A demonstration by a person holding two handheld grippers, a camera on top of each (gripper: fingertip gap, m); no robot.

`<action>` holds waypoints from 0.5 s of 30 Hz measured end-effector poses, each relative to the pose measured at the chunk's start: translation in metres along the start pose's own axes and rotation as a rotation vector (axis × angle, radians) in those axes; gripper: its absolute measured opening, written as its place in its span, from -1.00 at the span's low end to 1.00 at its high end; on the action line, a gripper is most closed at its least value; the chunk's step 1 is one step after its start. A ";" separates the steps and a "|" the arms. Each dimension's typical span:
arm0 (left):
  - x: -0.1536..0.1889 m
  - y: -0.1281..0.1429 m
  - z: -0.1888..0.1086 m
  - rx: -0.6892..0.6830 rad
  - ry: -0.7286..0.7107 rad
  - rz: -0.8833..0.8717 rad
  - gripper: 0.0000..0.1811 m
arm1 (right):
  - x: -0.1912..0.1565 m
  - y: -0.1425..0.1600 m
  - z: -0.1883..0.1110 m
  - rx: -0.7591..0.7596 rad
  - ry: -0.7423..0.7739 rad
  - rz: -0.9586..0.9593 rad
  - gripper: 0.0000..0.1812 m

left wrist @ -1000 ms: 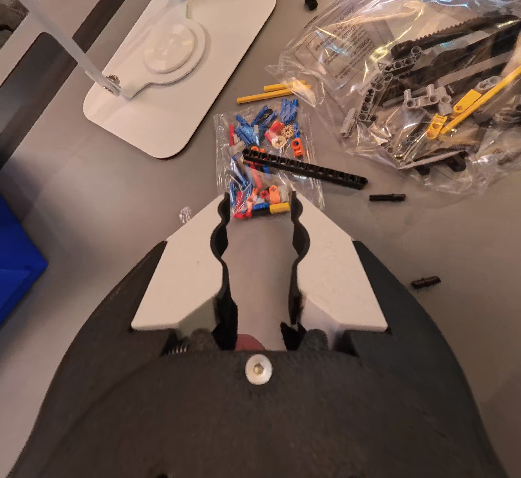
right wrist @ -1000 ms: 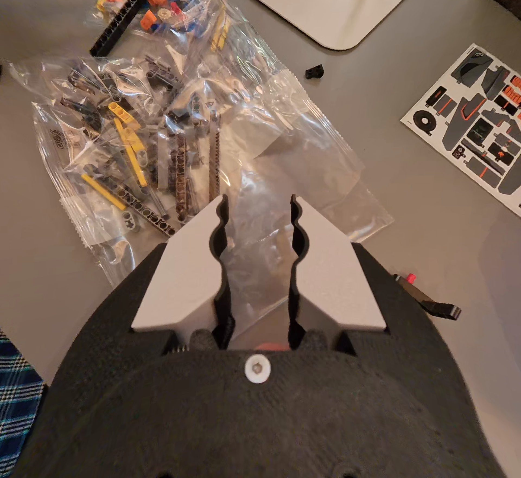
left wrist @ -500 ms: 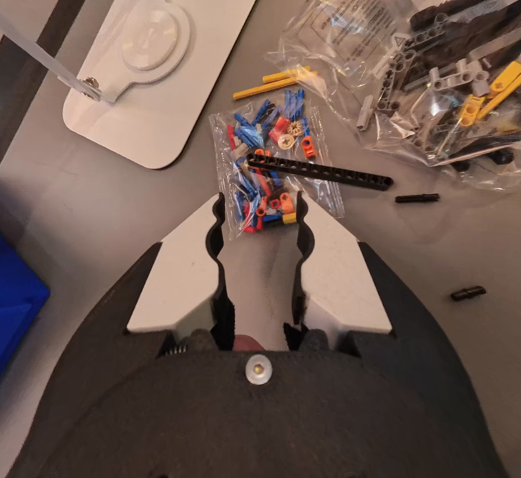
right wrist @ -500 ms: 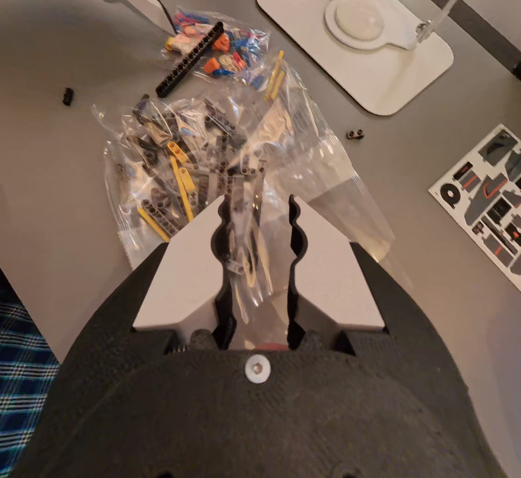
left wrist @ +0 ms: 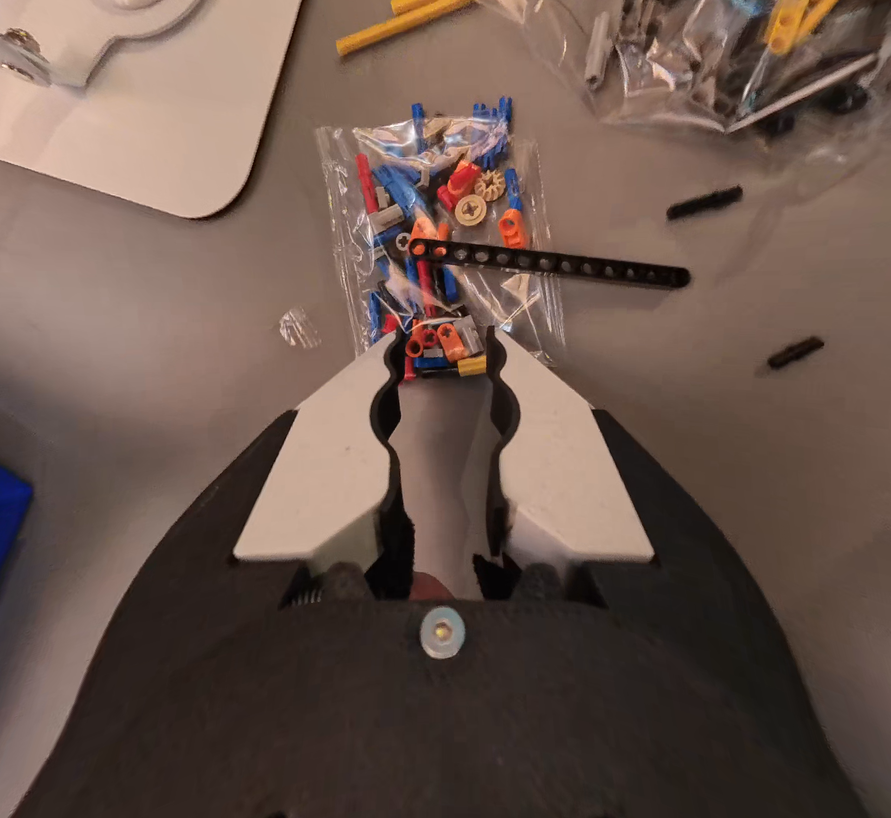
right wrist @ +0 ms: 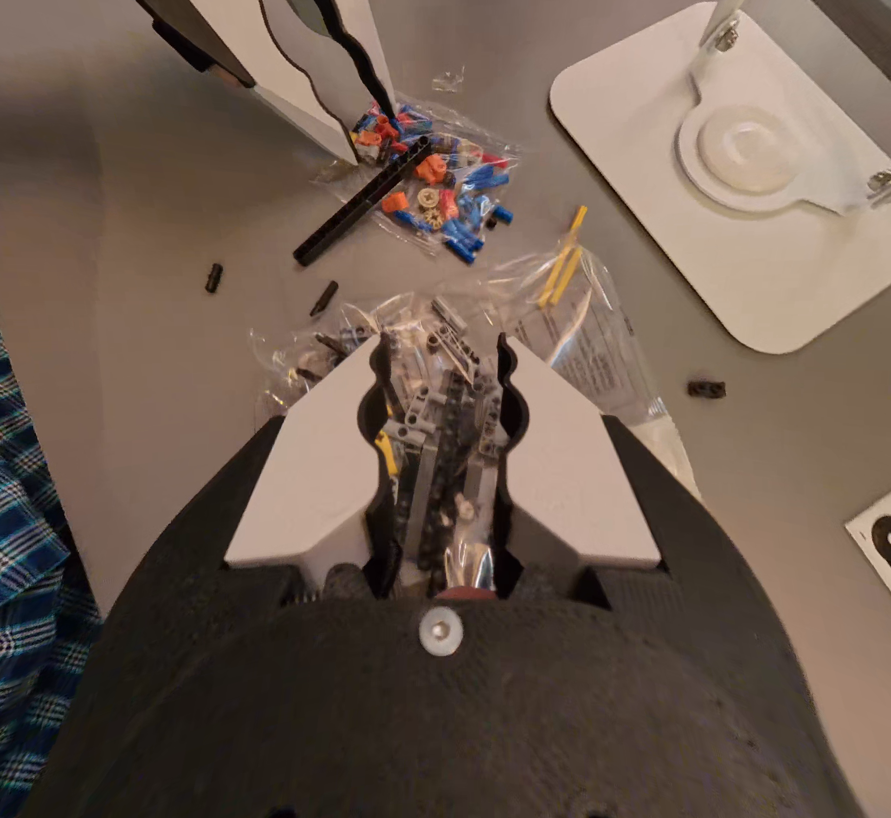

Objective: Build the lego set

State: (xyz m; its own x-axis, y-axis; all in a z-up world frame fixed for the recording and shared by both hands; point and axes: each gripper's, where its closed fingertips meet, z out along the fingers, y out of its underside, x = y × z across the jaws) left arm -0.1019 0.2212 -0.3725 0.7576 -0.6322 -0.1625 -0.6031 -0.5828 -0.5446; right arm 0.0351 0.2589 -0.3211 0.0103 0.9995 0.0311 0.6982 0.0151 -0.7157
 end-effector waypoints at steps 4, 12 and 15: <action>-0.001 0.016 -0.011 -0.030 0.040 0.017 -0.63 | -0.001 -0.009 0.011 -0.019 -0.023 -0.009 -0.54; -0.011 0.019 -0.023 -0.045 0.065 0.017 -0.46 | -0.001 -0.029 0.022 -0.020 -0.054 -0.013 -0.54; -0.016 0.017 -0.015 -0.048 0.027 0.018 -0.43 | 0.000 -0.039 0.025 -0.012 -0.058 -0.013 -0.54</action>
State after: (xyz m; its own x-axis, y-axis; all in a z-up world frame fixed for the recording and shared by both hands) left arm -0.1276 0.2138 -0.3665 0.7396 -0.6563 -0.1491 -0.6287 -0.5945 -0.5013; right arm -0.0103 0.2591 -0.3110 -0.0398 0.9992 -0.0005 0.7063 0.0278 -0.7073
